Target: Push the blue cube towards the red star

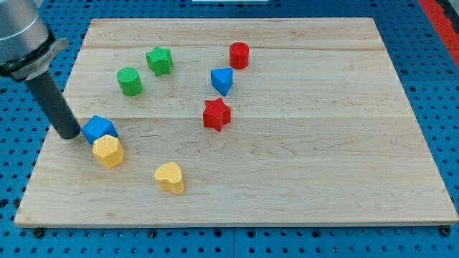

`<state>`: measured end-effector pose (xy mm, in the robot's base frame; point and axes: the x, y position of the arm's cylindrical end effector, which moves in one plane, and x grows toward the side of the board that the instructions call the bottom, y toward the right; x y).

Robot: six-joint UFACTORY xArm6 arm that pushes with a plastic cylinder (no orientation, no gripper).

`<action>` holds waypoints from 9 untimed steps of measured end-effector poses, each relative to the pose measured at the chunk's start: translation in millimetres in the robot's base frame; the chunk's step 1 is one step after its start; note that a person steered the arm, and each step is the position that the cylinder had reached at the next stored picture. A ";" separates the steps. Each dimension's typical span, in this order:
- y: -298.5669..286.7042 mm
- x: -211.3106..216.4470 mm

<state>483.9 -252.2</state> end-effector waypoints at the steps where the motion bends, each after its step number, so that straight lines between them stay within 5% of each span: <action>1: 50.0 0.0; 3: 98.5 -24.1; 6: 75.7 -49.9; 9: 129.0 -6.0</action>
<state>477.9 -123.2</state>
